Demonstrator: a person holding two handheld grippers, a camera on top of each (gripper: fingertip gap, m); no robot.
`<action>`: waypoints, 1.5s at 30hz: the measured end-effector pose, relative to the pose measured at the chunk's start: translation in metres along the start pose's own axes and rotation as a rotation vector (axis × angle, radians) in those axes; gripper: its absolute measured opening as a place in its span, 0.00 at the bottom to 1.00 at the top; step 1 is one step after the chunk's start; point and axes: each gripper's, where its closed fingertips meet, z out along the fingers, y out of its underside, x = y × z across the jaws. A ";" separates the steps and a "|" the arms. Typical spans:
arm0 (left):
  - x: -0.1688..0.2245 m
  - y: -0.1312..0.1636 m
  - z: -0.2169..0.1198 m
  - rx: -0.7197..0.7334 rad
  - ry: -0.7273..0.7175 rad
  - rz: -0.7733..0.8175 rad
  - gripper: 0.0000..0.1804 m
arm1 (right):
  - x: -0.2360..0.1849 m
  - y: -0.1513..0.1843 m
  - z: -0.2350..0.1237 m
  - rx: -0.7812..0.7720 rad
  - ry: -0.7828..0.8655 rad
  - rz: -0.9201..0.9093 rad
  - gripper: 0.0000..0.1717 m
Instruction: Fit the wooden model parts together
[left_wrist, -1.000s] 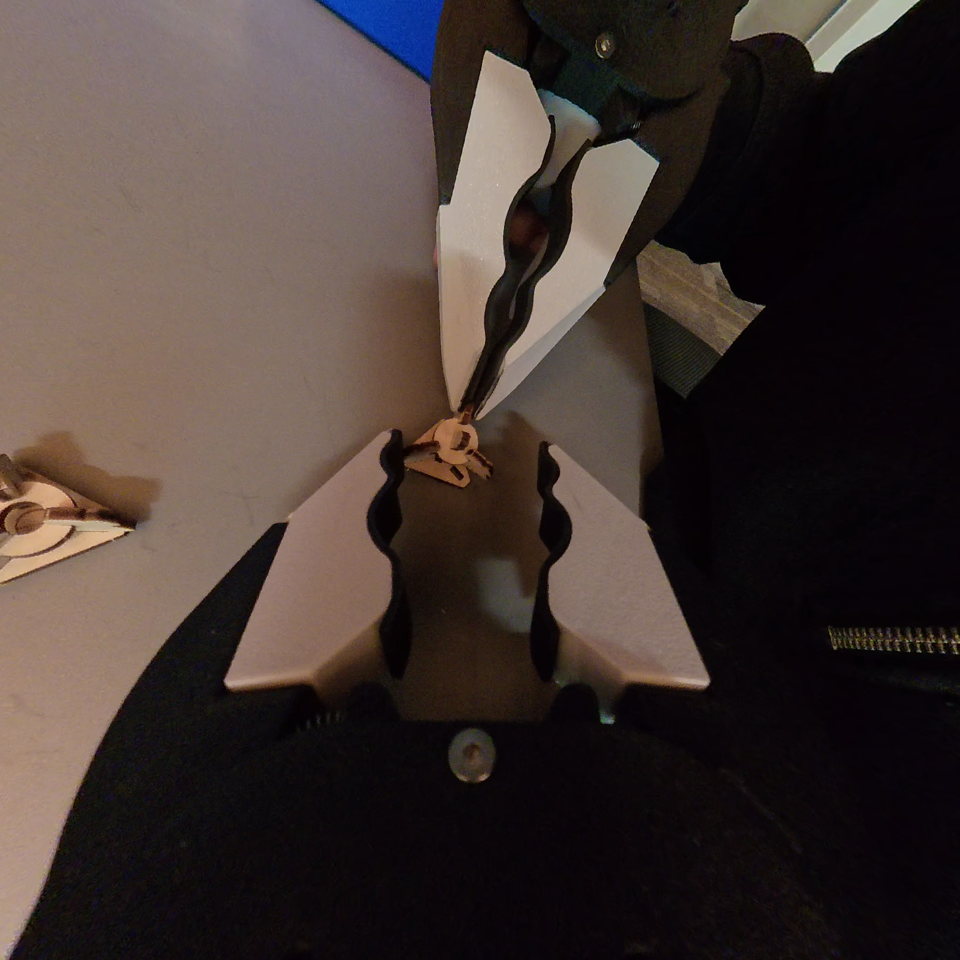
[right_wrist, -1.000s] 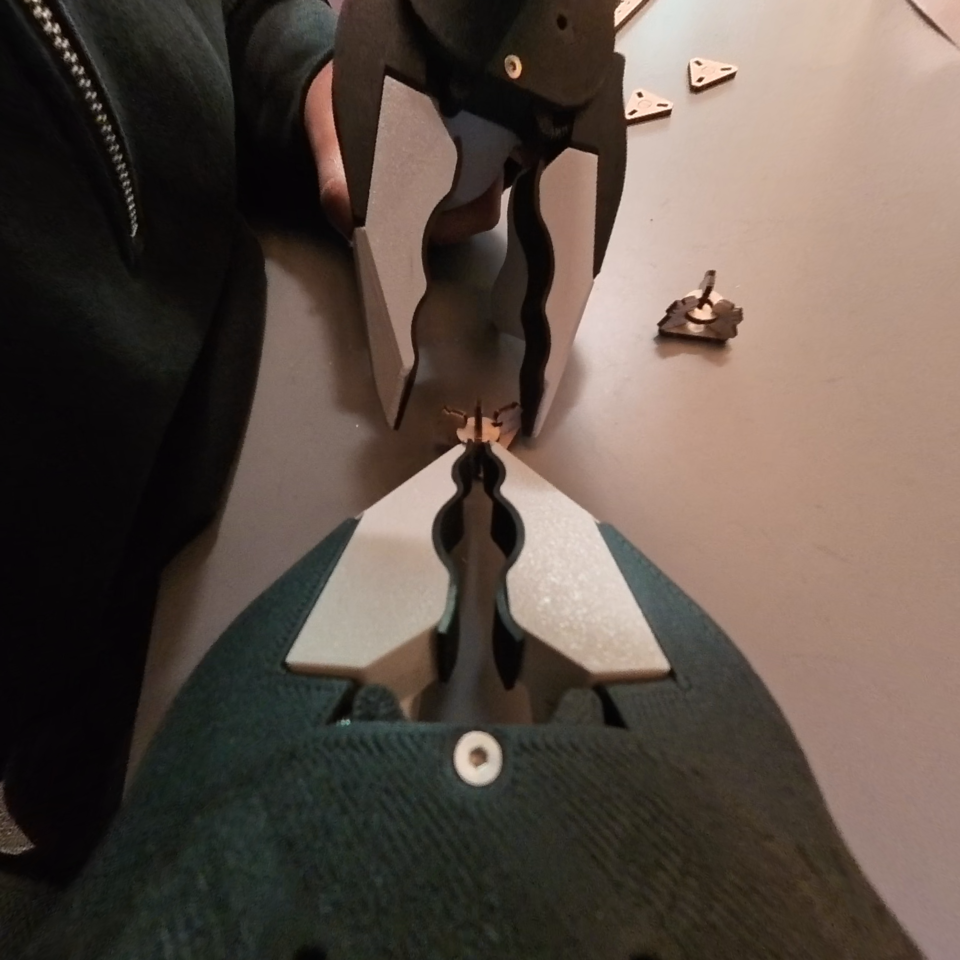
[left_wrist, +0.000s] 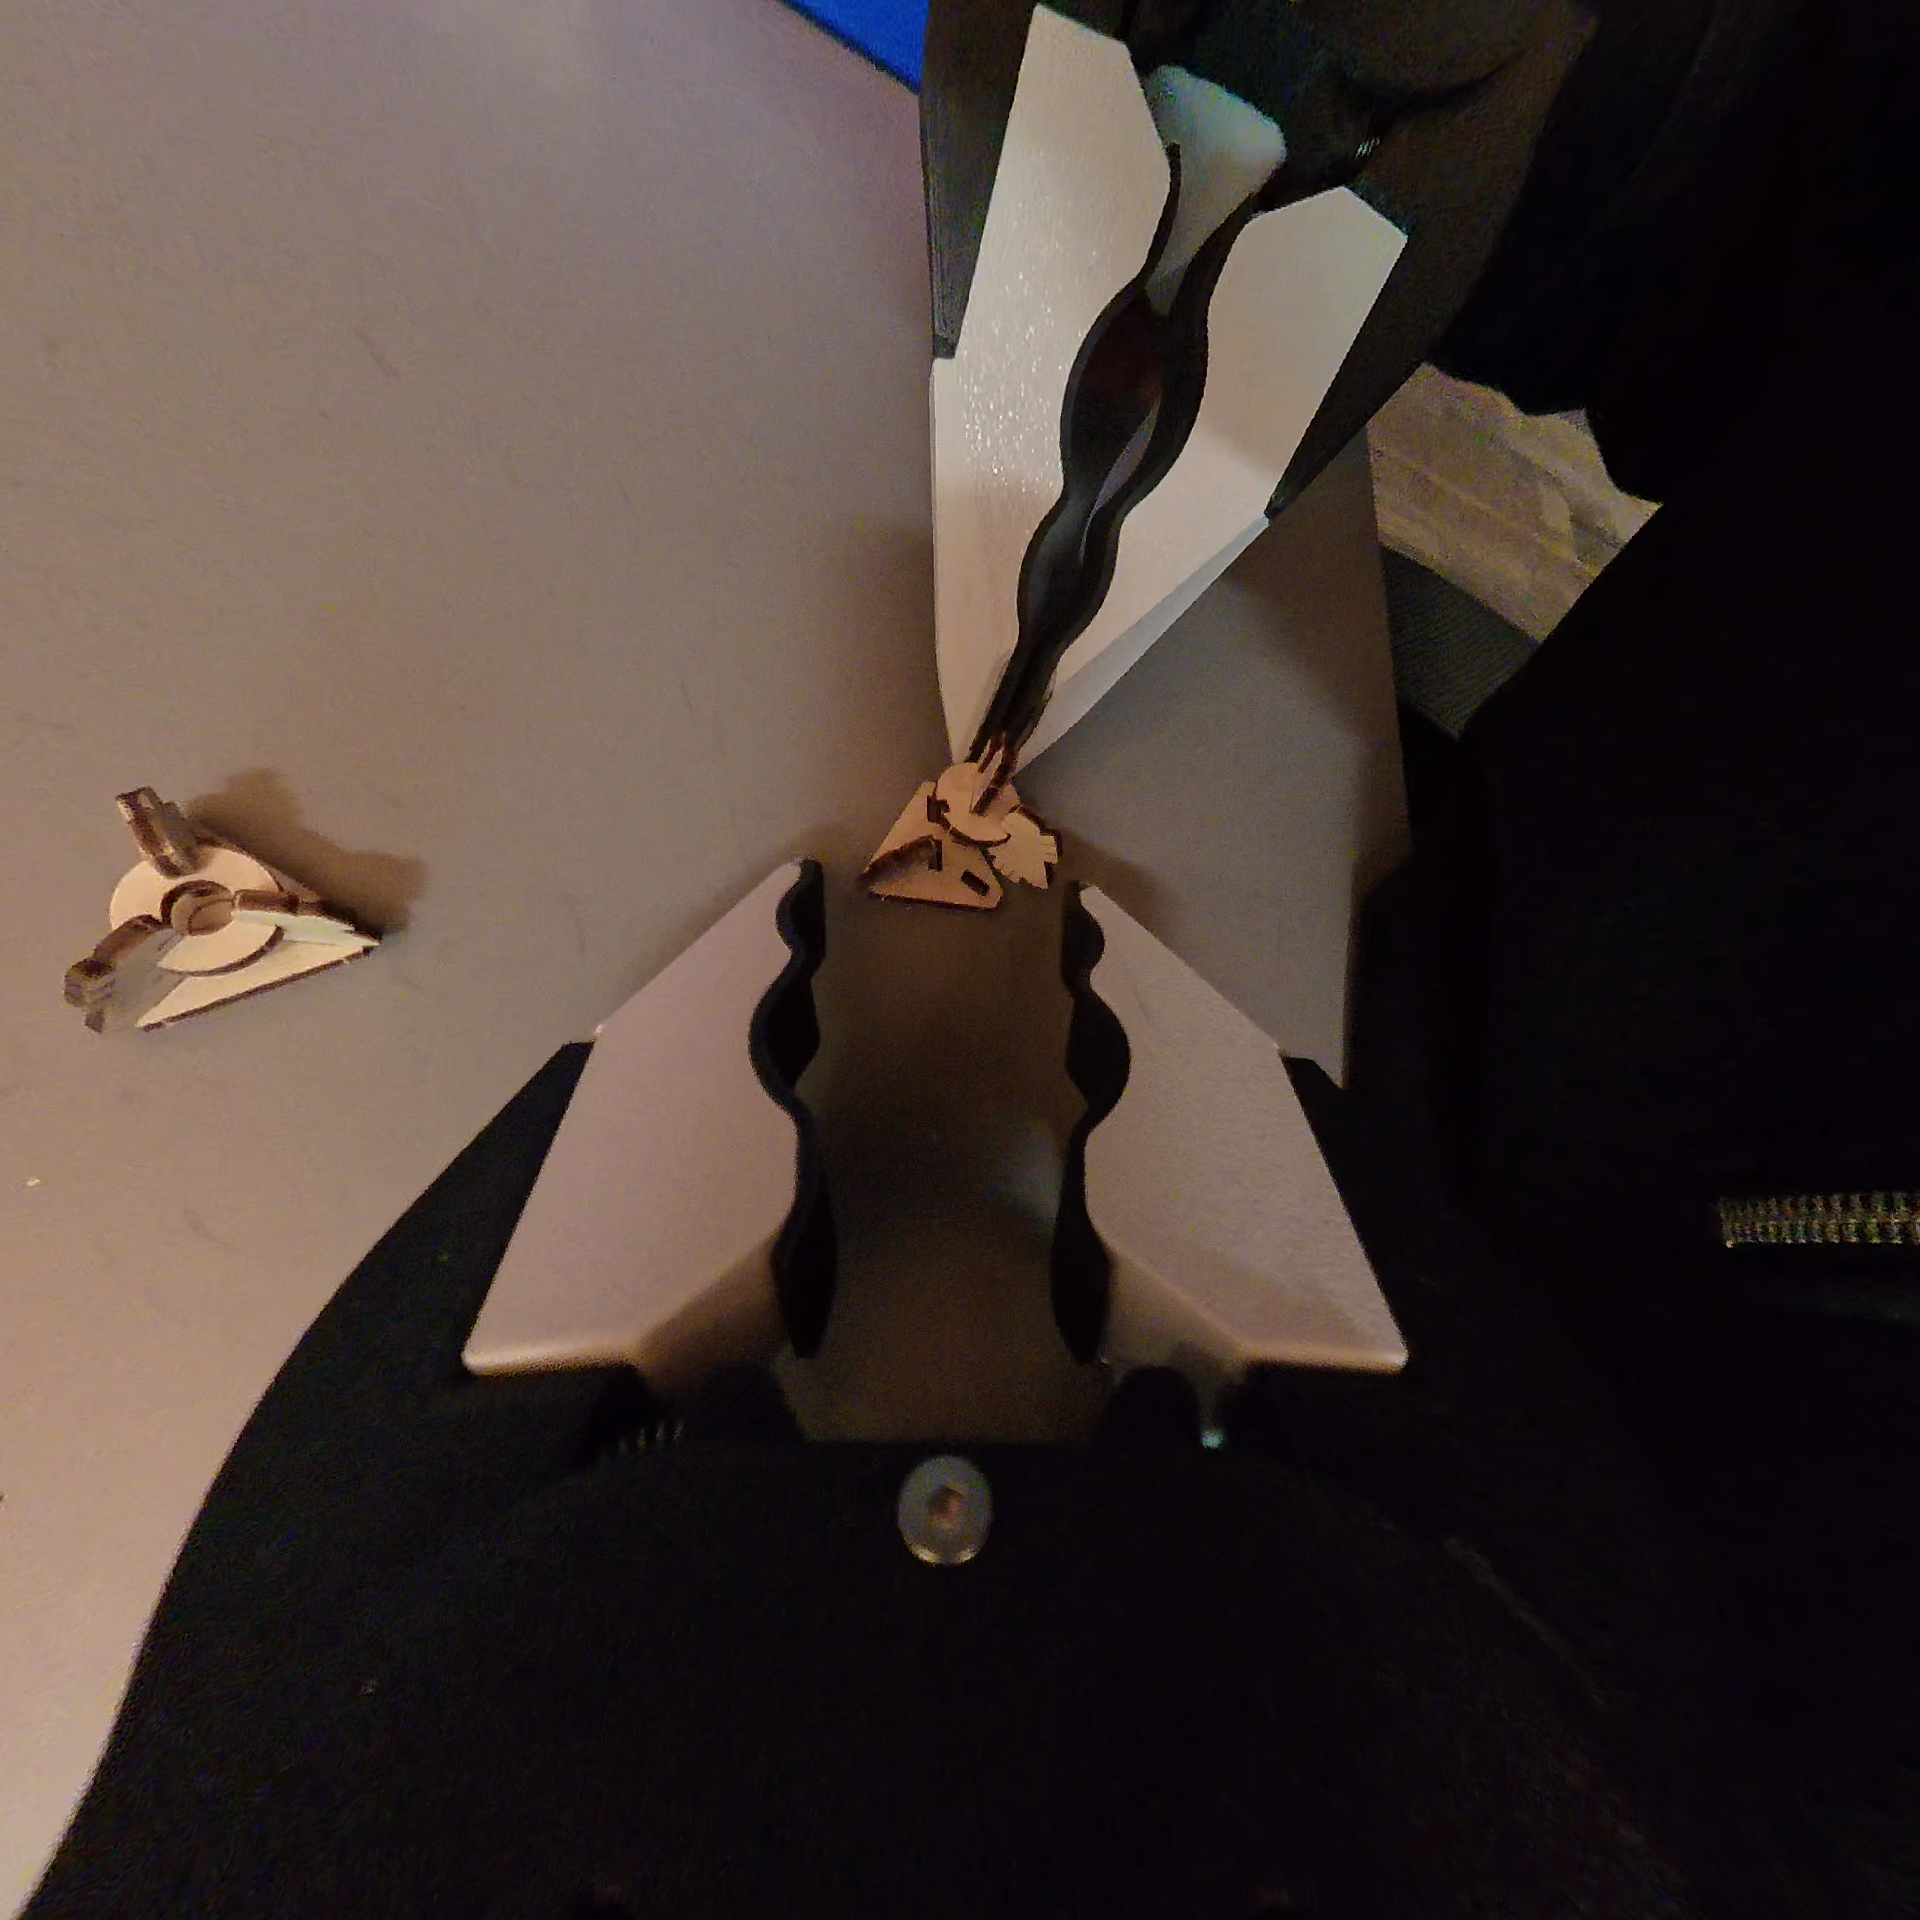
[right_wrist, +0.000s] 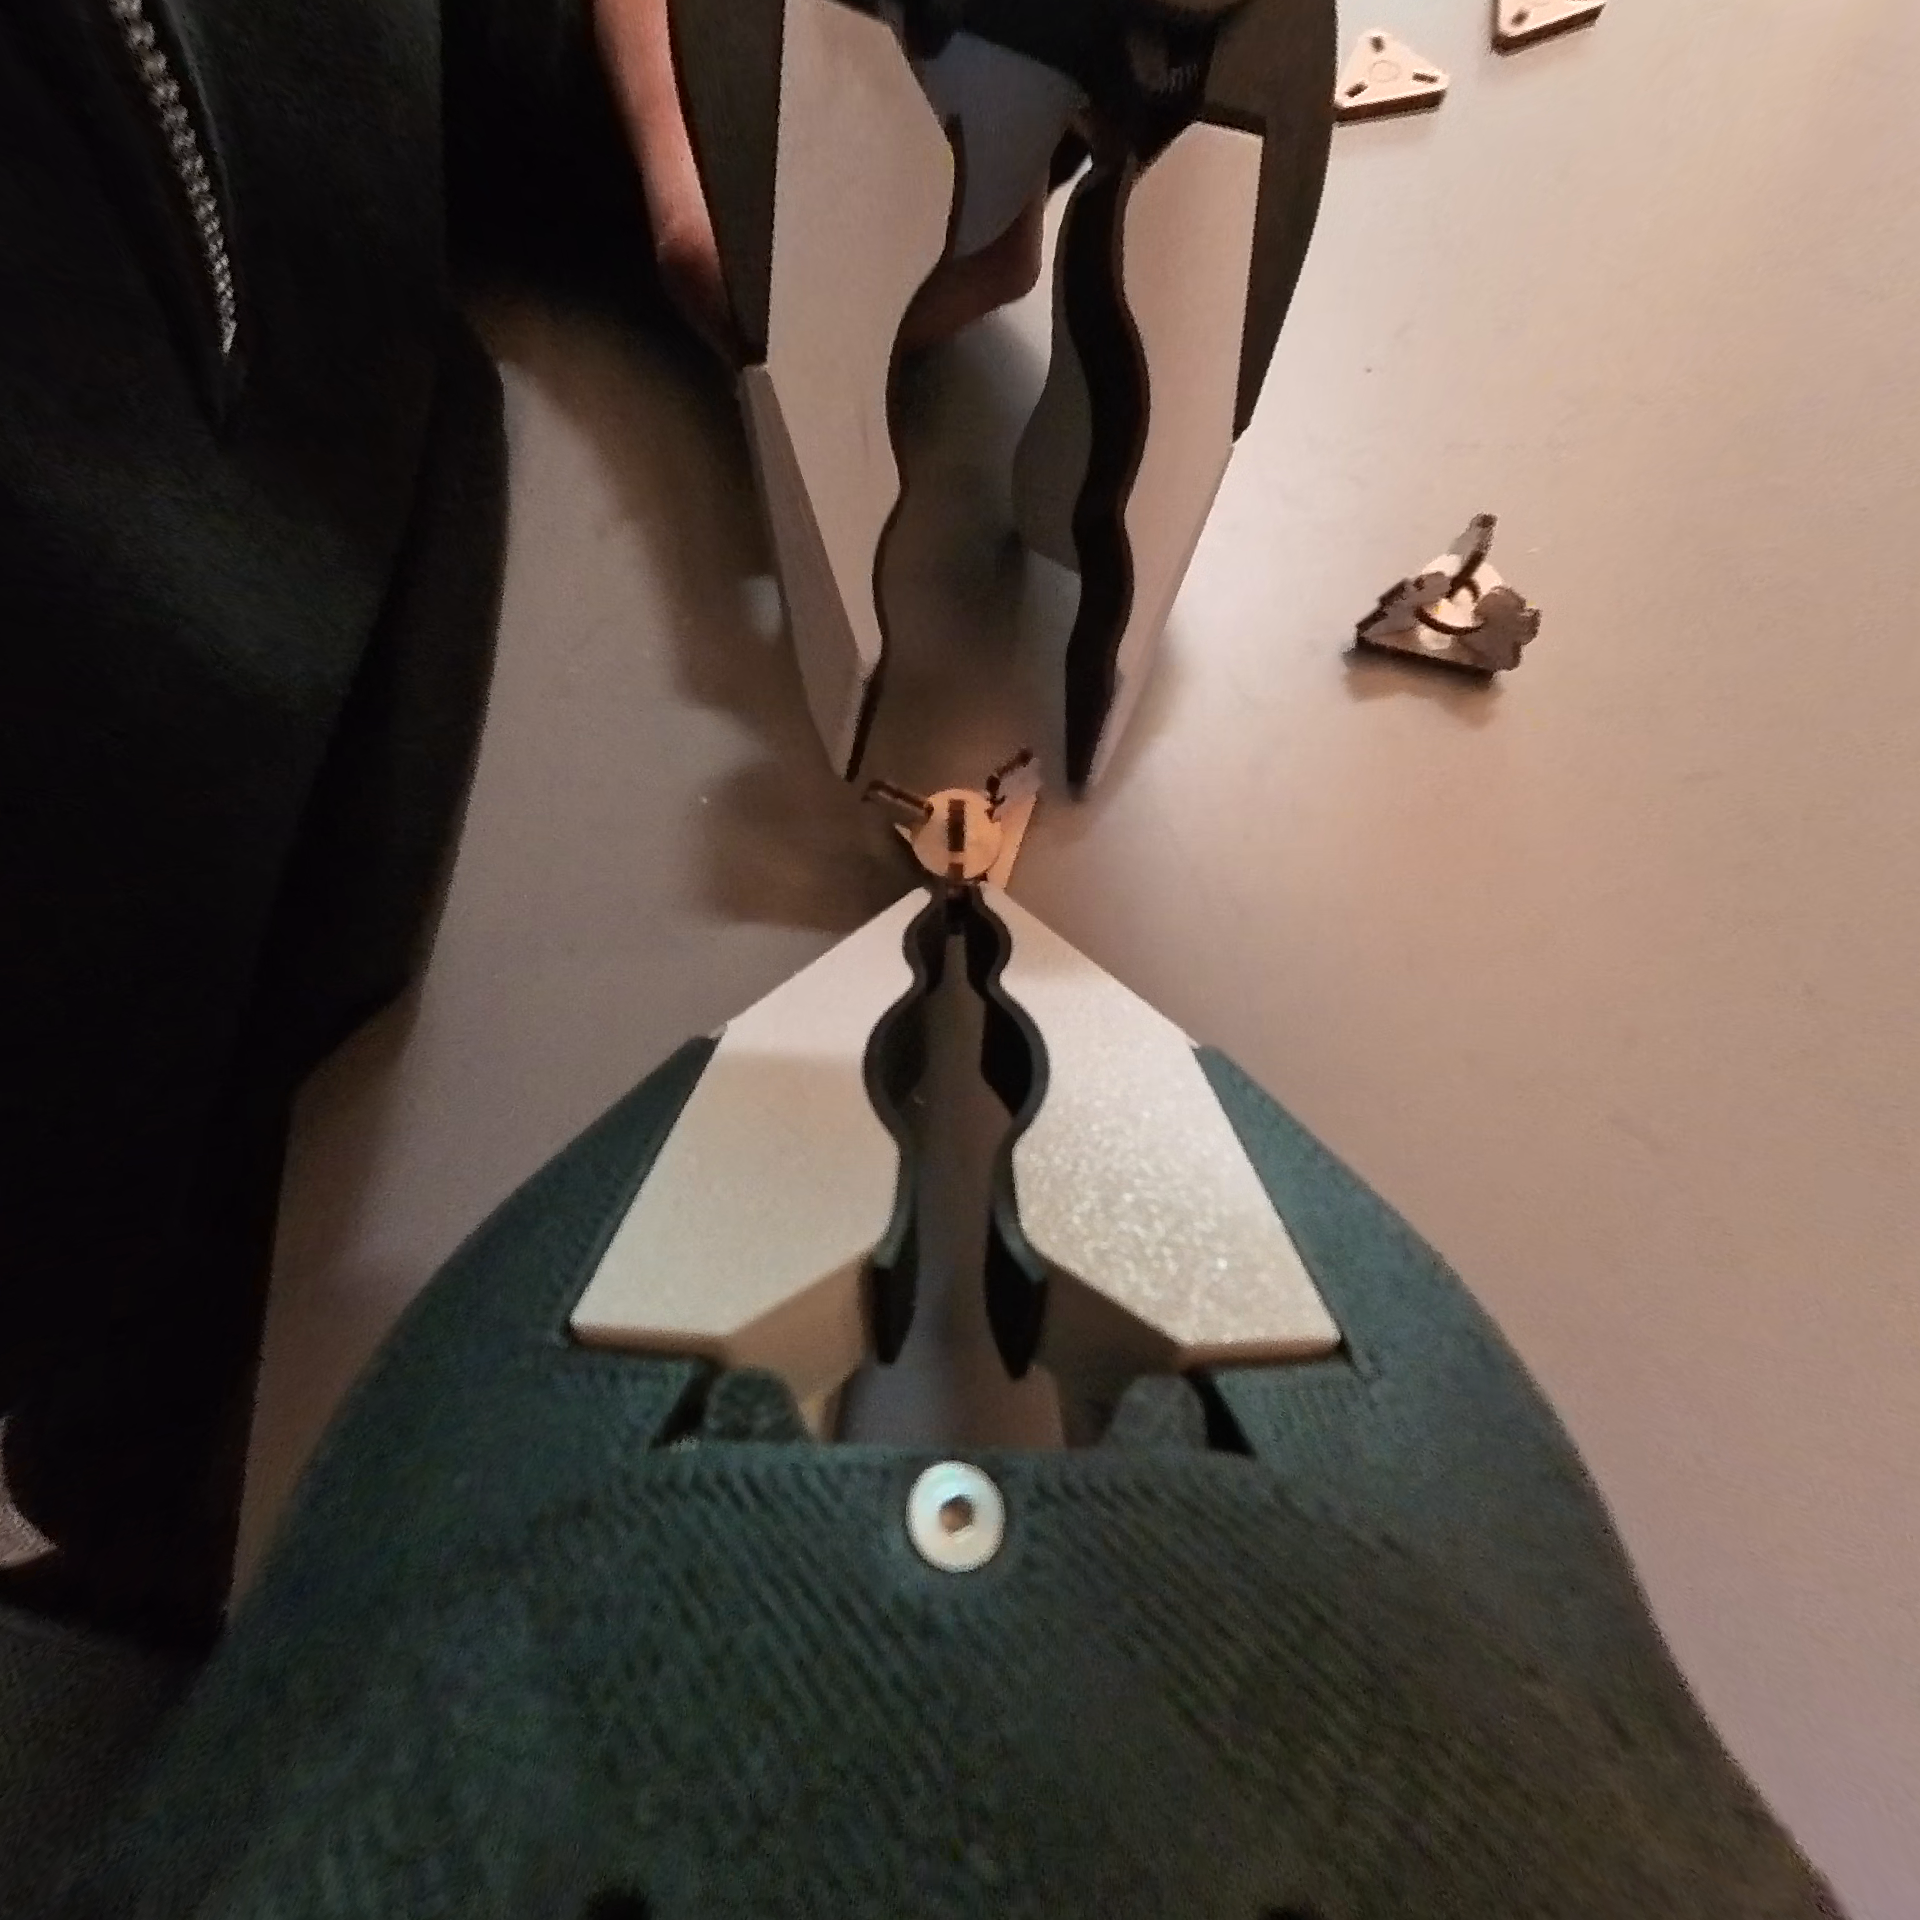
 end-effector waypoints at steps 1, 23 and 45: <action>0.000 0.000 0.000 0.001 -0.003 -0.001 0.24 | 0.000 0.000 0.000 -0.012 -0.001 -0.006 0.01; 0.006 0.000 -0.003 0.045 0.023 -0.074 0.24 | 0.003 0.001 0.004 -0.188 -0.069 -0.182 0.00; 0.001 0.001 0.001 0.018 -0.035 -0.041 0.20 | 0.003 0.000 0.005 -0.185 -0.080 -0.152 0.01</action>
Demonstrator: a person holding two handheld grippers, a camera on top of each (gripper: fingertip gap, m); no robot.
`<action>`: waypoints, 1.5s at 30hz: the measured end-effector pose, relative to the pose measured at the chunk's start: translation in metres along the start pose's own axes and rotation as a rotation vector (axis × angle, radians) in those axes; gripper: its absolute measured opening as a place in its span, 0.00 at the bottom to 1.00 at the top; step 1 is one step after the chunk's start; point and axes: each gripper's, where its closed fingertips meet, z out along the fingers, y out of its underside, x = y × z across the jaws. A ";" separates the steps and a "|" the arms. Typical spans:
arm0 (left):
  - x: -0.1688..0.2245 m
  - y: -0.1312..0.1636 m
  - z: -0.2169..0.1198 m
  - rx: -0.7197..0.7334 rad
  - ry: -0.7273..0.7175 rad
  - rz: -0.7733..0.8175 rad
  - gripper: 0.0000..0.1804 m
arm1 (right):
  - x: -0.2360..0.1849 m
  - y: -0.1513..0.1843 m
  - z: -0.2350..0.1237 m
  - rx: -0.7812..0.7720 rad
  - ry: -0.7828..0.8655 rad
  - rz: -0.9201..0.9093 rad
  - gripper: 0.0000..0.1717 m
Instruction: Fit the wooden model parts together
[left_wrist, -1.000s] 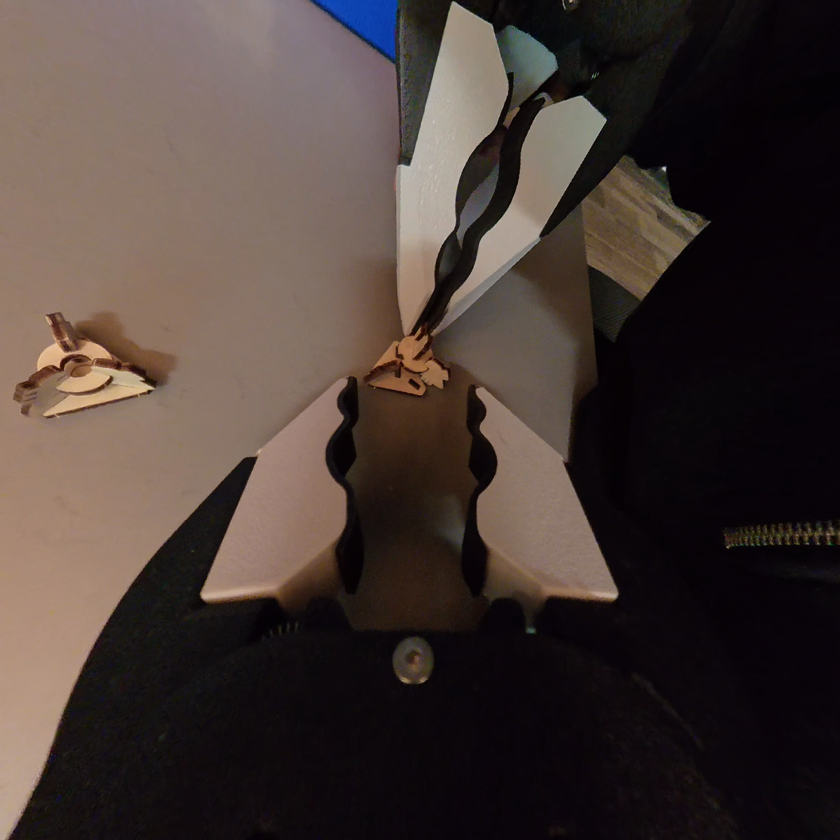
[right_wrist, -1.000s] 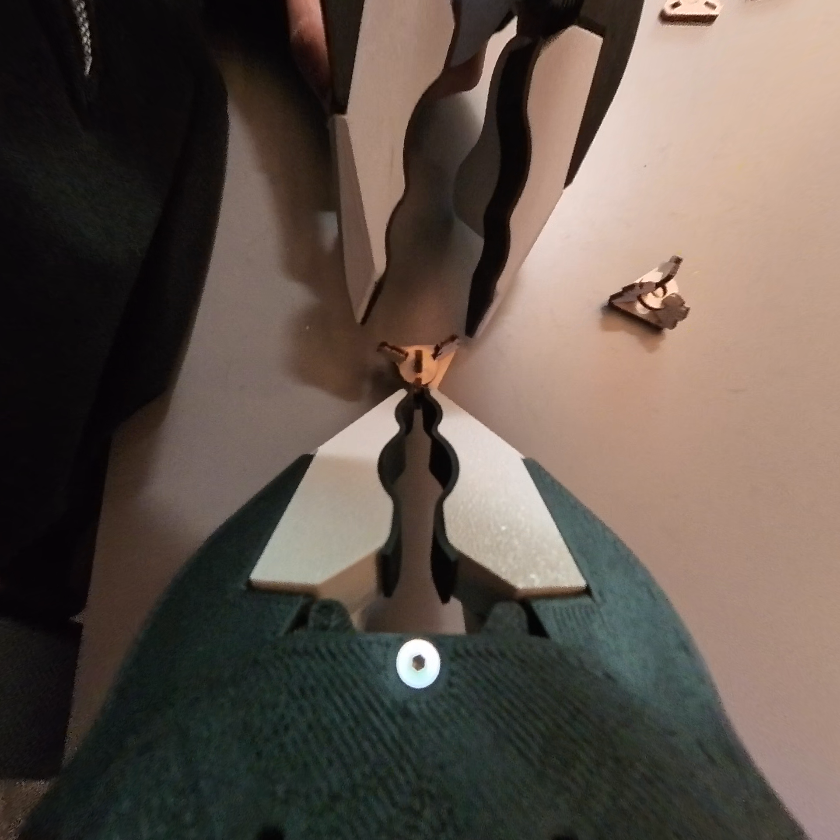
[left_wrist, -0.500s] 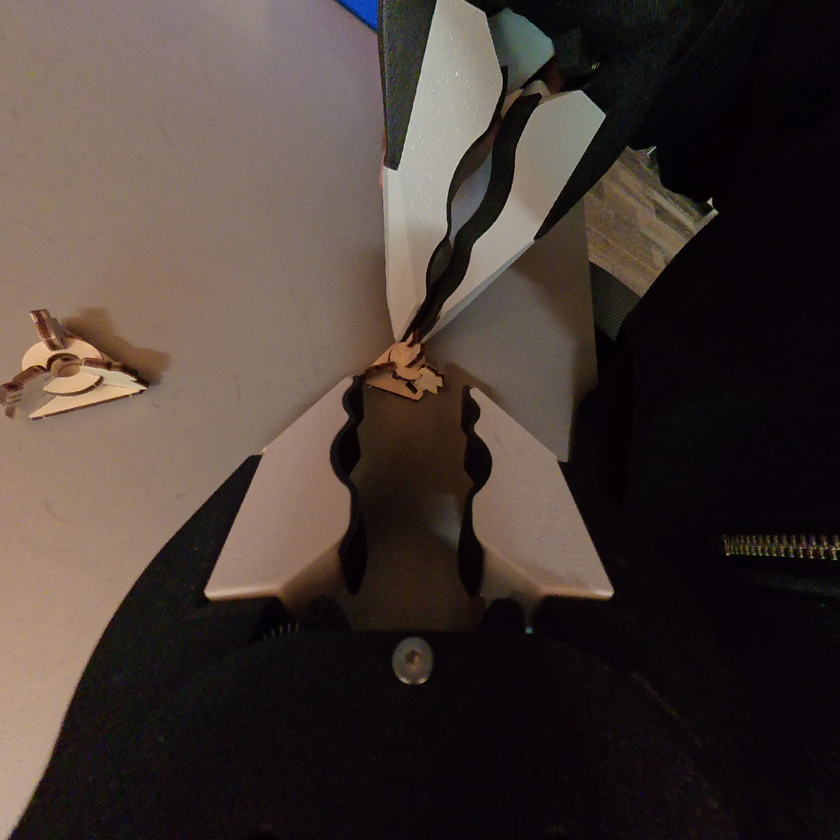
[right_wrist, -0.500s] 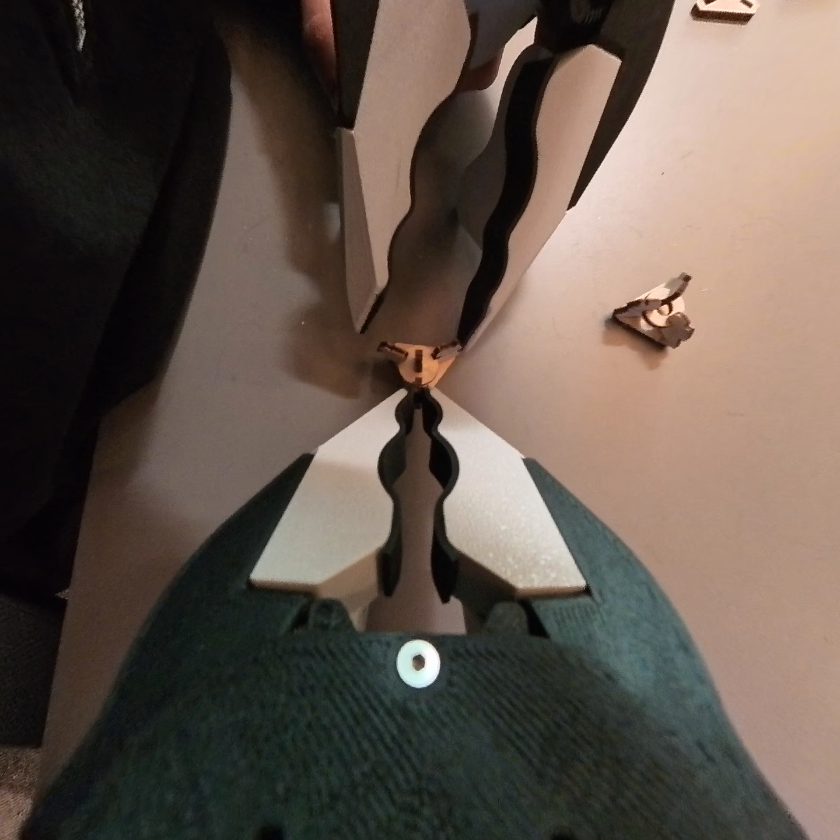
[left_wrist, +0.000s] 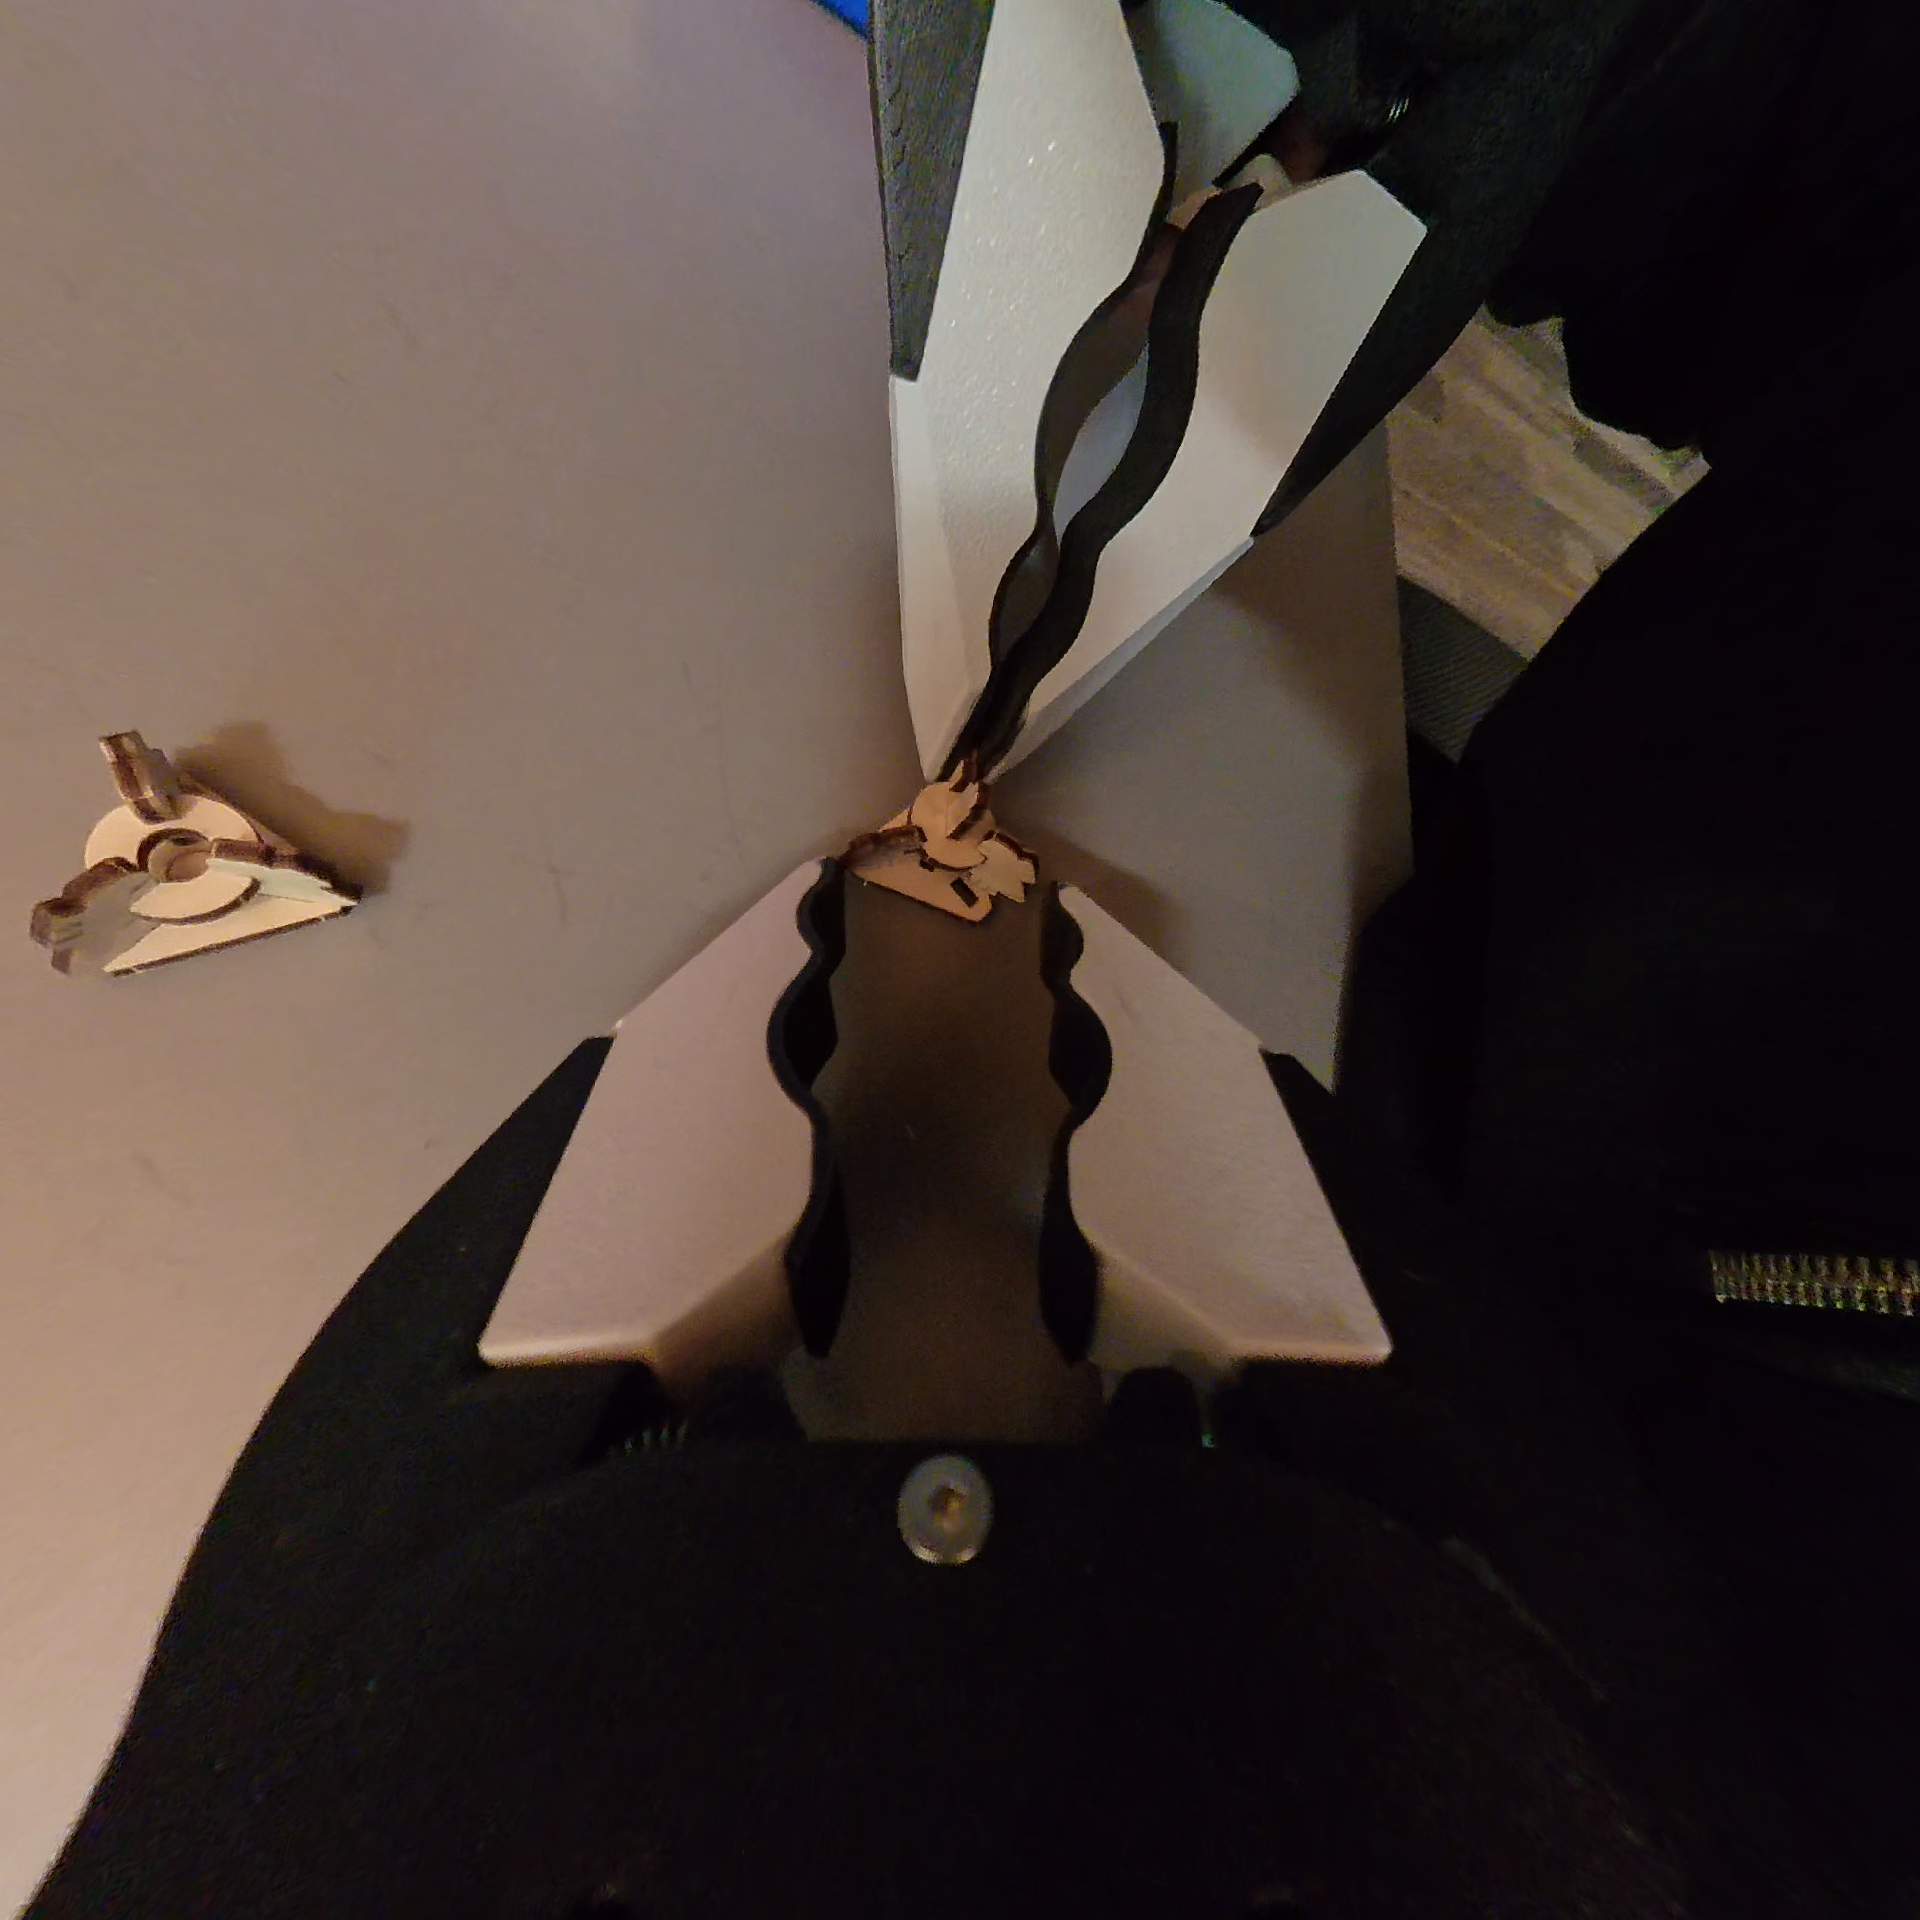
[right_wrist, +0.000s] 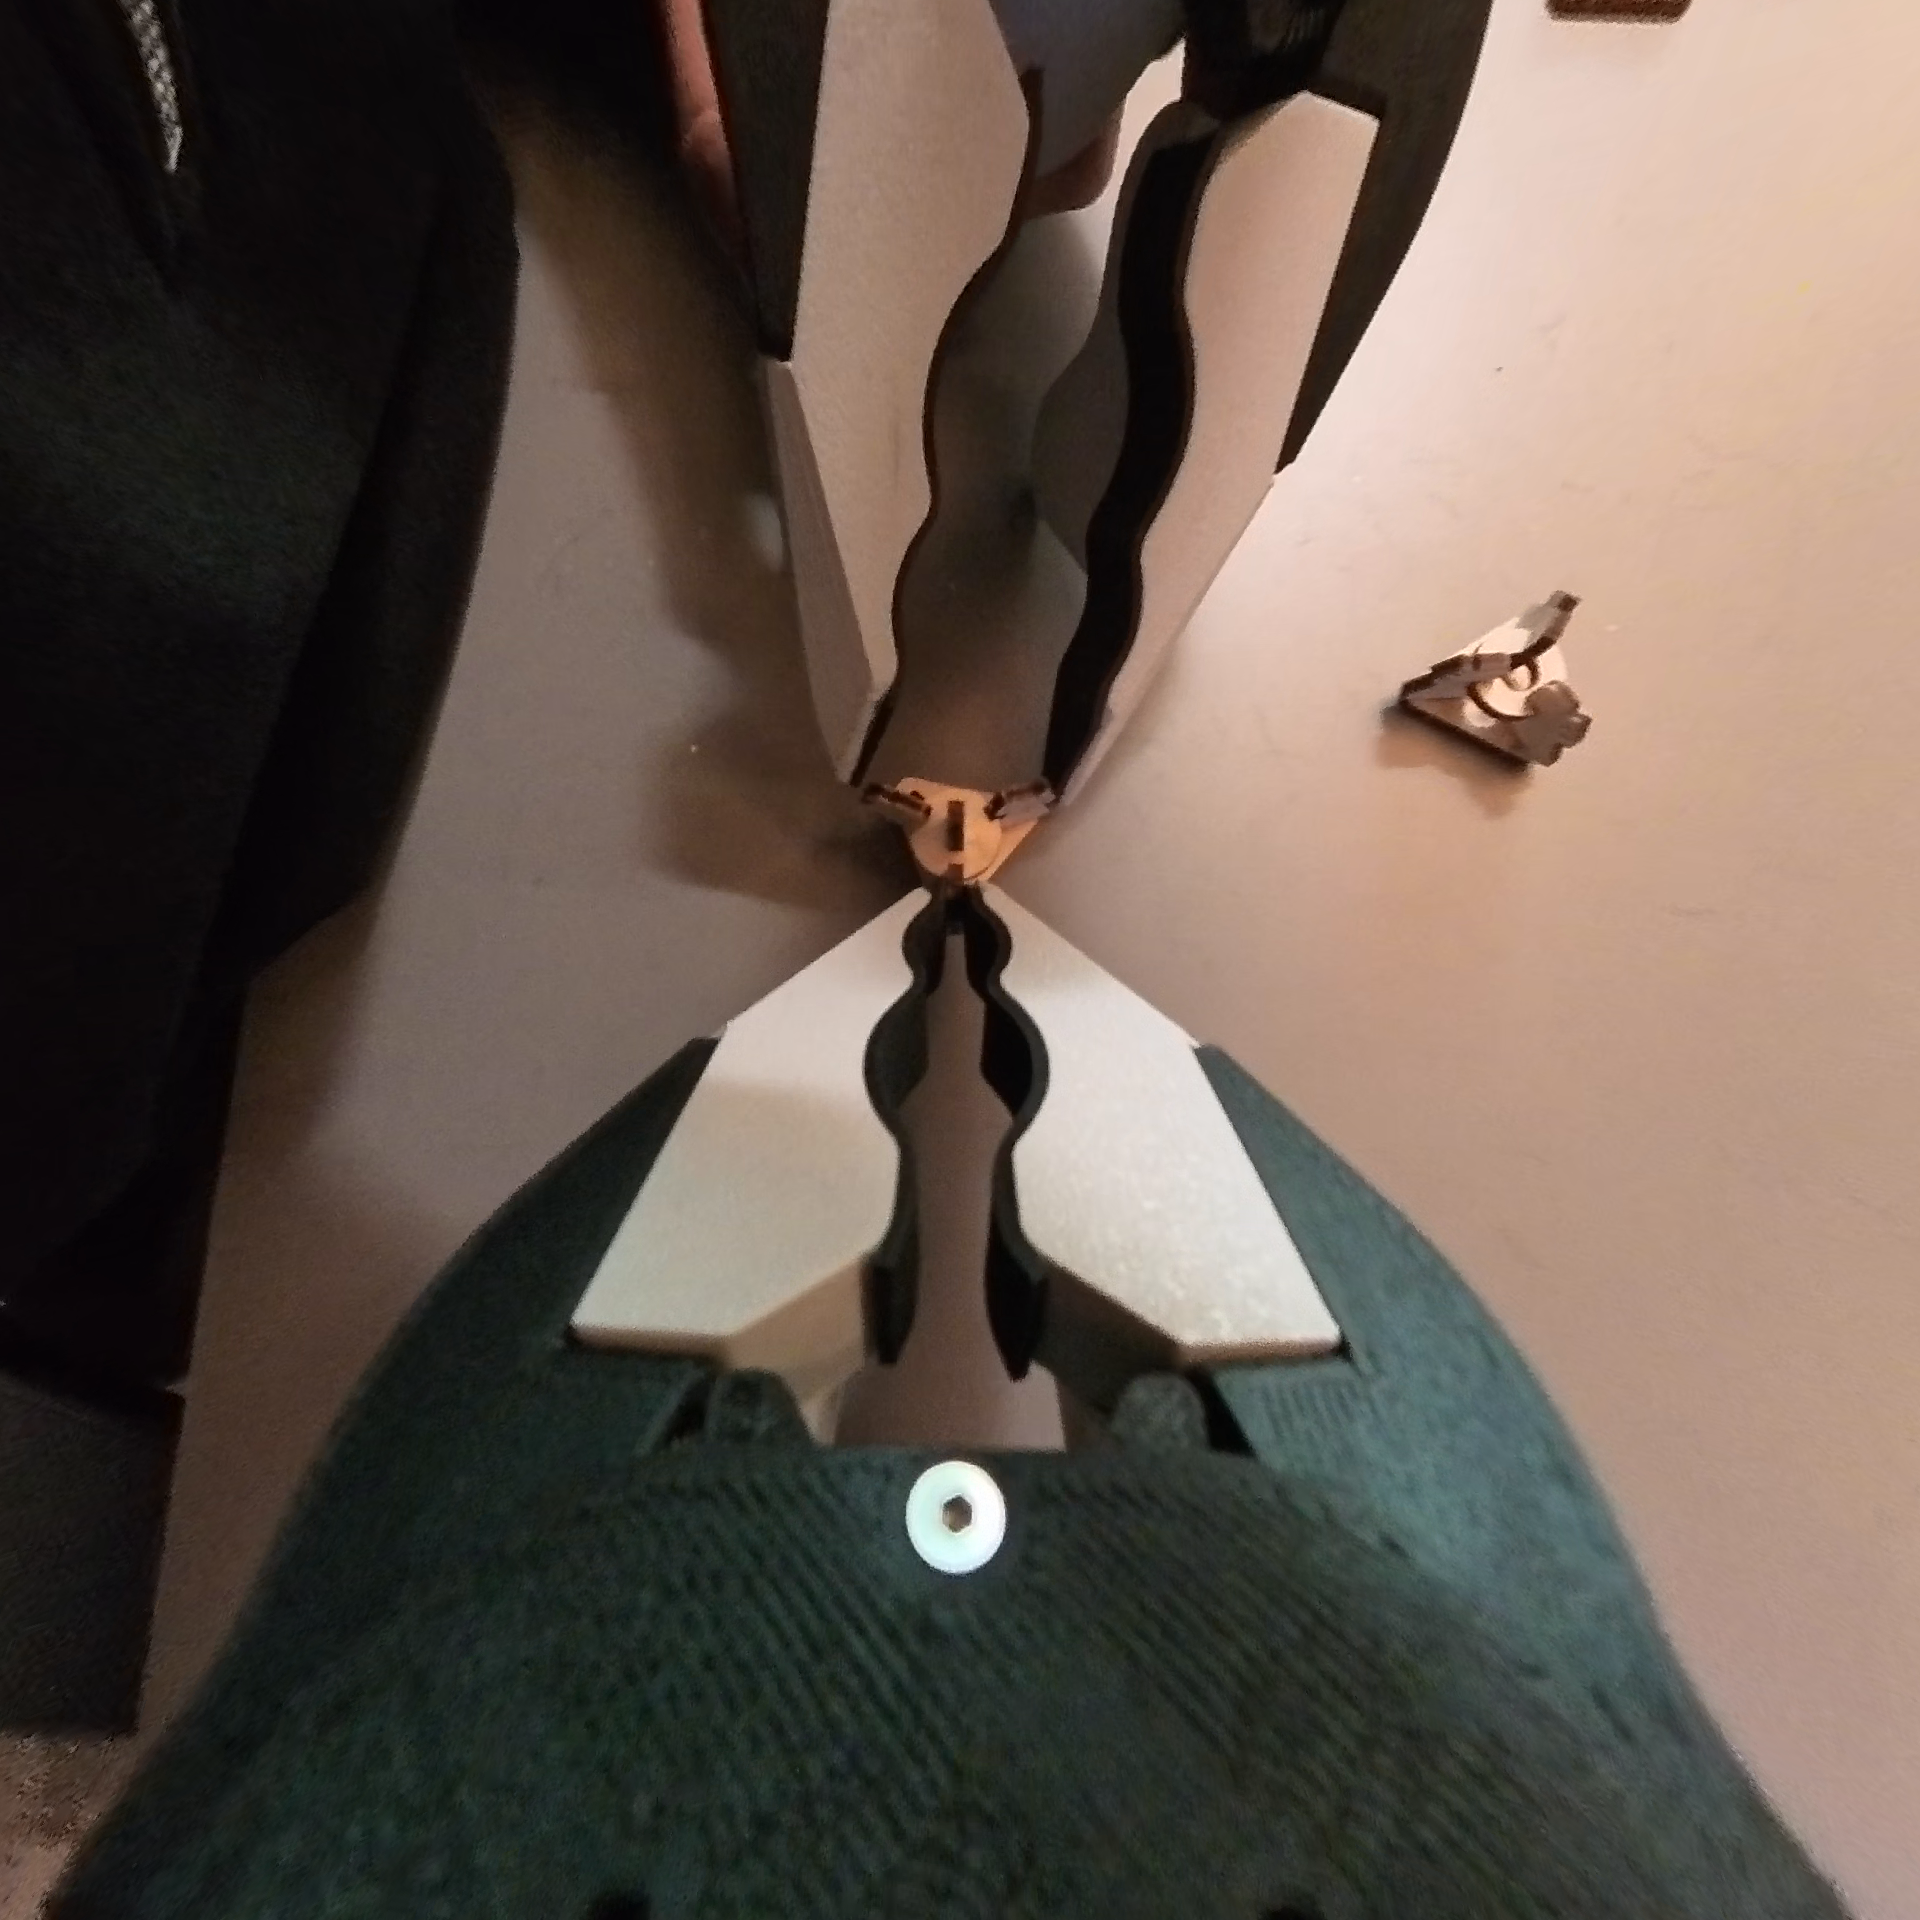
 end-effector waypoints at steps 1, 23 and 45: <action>0.000 0.000 0.000 0.000 -0.001 0.000 0.19 | 0.000 0.000 0.000 0.004 -0.003 0.008 0.01; -0.002 -0.001 0.000 -0.003 -0.019 0.017 0.18 | 0.003 0.000 0.000 0.048 0.047 0.190 0.02; 0.002 0.000 0.001 -0.008 0.009 0.022 0.21 | -0.006 0.001 0.002 0.040 0.018 0.250 0.01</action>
